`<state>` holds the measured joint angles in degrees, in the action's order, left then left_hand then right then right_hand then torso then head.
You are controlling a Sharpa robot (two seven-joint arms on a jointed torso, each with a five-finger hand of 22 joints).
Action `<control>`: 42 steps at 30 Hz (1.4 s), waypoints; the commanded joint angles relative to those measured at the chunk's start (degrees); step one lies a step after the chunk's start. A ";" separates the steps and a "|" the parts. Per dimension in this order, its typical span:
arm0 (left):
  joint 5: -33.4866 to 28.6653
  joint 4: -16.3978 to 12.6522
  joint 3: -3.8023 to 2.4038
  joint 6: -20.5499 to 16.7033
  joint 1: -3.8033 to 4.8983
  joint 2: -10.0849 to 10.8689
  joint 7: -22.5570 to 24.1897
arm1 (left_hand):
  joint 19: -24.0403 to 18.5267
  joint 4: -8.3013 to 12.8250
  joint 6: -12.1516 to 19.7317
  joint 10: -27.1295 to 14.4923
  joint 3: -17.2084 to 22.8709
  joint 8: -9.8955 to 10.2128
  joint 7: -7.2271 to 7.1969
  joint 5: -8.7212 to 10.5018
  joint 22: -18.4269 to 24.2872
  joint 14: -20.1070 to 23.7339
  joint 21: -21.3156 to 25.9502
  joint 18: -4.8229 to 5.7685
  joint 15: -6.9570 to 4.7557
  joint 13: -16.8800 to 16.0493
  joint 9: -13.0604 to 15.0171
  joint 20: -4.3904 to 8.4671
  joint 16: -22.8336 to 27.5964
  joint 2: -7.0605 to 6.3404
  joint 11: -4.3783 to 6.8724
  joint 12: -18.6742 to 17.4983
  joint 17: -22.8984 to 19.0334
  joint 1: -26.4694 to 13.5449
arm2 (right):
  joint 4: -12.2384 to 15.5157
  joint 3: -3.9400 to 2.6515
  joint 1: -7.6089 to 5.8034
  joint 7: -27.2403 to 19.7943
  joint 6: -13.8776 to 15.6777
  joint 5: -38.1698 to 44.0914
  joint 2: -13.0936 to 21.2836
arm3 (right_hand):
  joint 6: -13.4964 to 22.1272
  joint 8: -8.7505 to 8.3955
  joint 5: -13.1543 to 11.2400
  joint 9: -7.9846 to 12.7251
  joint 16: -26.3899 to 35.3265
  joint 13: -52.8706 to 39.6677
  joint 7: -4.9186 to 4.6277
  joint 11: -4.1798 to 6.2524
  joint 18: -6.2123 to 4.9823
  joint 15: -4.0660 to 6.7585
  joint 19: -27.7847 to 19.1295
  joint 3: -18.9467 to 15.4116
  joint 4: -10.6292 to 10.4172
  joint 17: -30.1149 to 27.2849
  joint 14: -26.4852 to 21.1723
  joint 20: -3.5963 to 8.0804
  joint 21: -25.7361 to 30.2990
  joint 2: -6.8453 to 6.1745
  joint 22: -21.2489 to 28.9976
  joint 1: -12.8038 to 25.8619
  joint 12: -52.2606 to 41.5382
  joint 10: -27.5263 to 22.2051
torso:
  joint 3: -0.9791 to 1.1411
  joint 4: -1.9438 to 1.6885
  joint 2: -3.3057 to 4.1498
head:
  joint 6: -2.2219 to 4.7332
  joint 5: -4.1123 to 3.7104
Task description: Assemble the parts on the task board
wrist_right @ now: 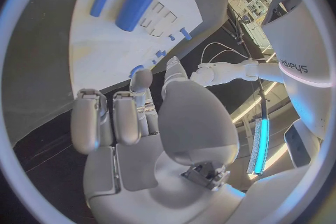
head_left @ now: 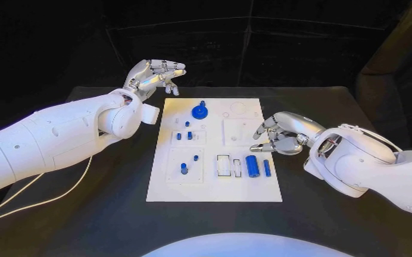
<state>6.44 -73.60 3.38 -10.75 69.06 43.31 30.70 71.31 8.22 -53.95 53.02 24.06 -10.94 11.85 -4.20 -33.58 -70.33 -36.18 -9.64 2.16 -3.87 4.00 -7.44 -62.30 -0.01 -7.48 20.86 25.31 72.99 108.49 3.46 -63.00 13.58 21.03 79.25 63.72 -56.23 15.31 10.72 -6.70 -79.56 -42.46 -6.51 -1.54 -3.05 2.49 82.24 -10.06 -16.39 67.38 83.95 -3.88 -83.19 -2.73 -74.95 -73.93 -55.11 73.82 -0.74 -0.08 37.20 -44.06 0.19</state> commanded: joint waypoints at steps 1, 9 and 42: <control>-0.16 -0.12 0.00 0.50 0.10 -0.01 0.22 | -0.40 0.07 -0.03 -0.25 0.12 -0.19 -0.20 -0.34 0.05 0.36 0.39 -0.80 -0.18 0.04 0.05 0.09 0.33 0.74 -0.02 0.20 -0.05 -0.03 | 0.30 0.01 -0.08 7.16 -3.21 0.20 0.88 | 0.55 1.17 0.86 -0.08 -0.73 -4.64 0.13 -0.11 0.48 -0.06 0.58 -1.18 -0.22 1.27 2.63 -0.13 -0.56 0.25 -5.15 1.19 -3.21 -0.19 | -0.05 0.52 -0.31 | -0.09 -0.48; -0.16 -0.18 0.02 0.74 0.09 0.10 0.28 | -0.39 0.05 -0.50 -0.38 0.10 -0.67 -0.37 -0.34 0.13 0.46 0.49 -0.82 -0.22 0.03 0.16 0.09 0.32 0.90 0.06 0.36 -0.24 -0.05 | -0.39 0.10 1.06 14.17 -3.98 2.66 0.57 | 0.89 2.54 1.30 -0.04 -2.10 -15.79 0.24 -0.07 0.73 -0.09 1.24 -2.11 -0.41 4.03 2.94 -0.15 -1.24 0.02 -6.23 4.84 -11.28 3.25 | 0.00 0.56 -0.25 | -0.22 -0.81; -0.16 -0.28 0.04 1.00 0.02 0.38 0.39 | -0.40 0.05 -0.51 -0.48 0.04 -0.80 -0.38 -0.32 0.18 0.52 0.55 -0.82 -0.24 0.03 0.15 0.10 0.32 0.88 0.07 0.45 -0.37 -0.12 | -4.29 0.13 4.80 17.99 -9.78 5.96 -7.37 | 0.17 3.93 2.65 -0.26 -2.81 -21.24 0.54 0.11 0.81 -0.01 1.43 -1.44 -0.32 5.53 3.07 -0.14 -1.48 0.04 -6.66 5.66 -14.74 4.16 | 0.00 0.64 -0.21 | -1.00 -0.95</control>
<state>6.44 -73.76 3.46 -10.40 68.99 43.64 30.69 71.31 8.22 -54.16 53.03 24.06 -11.56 11.64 -4.20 -33.47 -70.13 -35.95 -9.64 1.96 -3.87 4.08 -7.45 -62.30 0.47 -7.48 21.08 25.00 72.96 104.29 3.60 -58.21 30.57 13.23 84.17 56.48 -55.85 18.92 13.18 -6.89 -81.98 -63.64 -6.13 -1.43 -3.09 2.48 83.26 -11.80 -16.65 72.82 83.94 -3.90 -84.49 -2.77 -74.93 -68.53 -69.50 77.50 -0.77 0.43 36.97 -45.00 -0.81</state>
